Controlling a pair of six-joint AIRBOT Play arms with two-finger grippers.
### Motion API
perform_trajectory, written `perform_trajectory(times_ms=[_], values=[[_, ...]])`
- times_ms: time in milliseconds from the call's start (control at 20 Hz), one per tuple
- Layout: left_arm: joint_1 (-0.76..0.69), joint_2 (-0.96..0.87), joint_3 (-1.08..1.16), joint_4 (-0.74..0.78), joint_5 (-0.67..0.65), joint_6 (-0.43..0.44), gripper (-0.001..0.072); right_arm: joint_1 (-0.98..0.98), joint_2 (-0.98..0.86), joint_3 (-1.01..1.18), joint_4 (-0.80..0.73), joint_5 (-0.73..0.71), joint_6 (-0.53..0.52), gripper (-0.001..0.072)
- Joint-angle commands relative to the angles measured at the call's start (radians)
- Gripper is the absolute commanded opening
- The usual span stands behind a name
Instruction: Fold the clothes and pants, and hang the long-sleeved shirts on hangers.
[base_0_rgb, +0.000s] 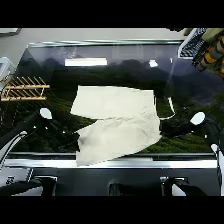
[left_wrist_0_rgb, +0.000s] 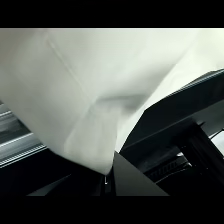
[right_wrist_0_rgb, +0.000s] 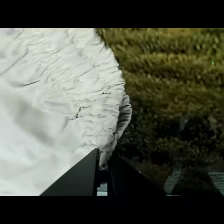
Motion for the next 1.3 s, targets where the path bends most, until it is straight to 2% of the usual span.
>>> perform_trajectory(times_ms=[0, 50, 100, 150, 250, 300, 400, 550, 700, 900, 1000, 1100, 1250], values=[[-0.022, 0.0, -0.008, 0.019, 0.015, -0.008, 0.001, 0.001, 0.001, -0.046, -0.003, -0.015, 0.022, 0.0035], [-0.03, 0.0, -0.008, 0.019, 0.019, -0.008, 0.0016, 0.001, 0.001, -0.046, -0.003, -0.018, 0.022, 0.0035], [-0.036, 0.0, -0.008, 0.019, 0.031, -0.008, 0.0063, 0.001, 0.001, -0.046, -0.002, -0.021, 0.022, 0.0035], [-0.034, 0.0, -0.007, 0.019, 0.044, -0.016, 0.0158, 0.001, 0.001, -0.046, 0.0, -0.023, 0.022, 0.0035], [-0.006, 0.01, 0.005, 0.018, 0.064, -0.024, 0.0559, 0.001, 0.001, -0.046, 0.001, -0.025, 0.022, 0.0035], [0.019, 0.025, 0.017, 0.019, 0.068, -0.023, 0.0602, 0.001, 0.001, -0.046, 0.001, -0.026, 0.022, 0.0035], [0.103, 0.089, 0.042, 0.019, 0.076, -0.023, 0.0613, 0.001, 0.001, -0.046, 0.001, -0.023, 0.022, 0.0036], [0.297, 0.234, 0.026, 0.019, 0.168, -0.022, 0.0614, 0.001, 0.001, -0.046, 0.001, -0.027, 0.022, 0.0036], [0.426, 0.25, -0.024, 0.018, 0.237, -0.002, 0.0614, 0.001, 0.001, -0.046, 0.001, -0.052, 0.022, 0.0036], [0.4, 0.177, -0.107, -0.094, 0.306, 0.075, 0.0614, 0.001, 0.001, -0.046, 0.005, -0.064, 0.039, 0.0035], [0.356, 0.136, -0.126, -0.154, 0.379, 0.09, 0.0614, 0.001, 0.001, -0.046, 0.006, -0.063, 0.049, 0.0036], [0.303, 0.089, -0.127, -0.248, 0.43, 0.143, 0.0614, 0.001, 0.001, -0.046, 0.012, -0.063, 0.057, 0.0036], [0.23, 0.005, -0.126, -0.333, 0.451, 0.174, 0.0614, 0.001, 0.001, -0.046, 0.013, -0.062, 0.074, 0.0036]])
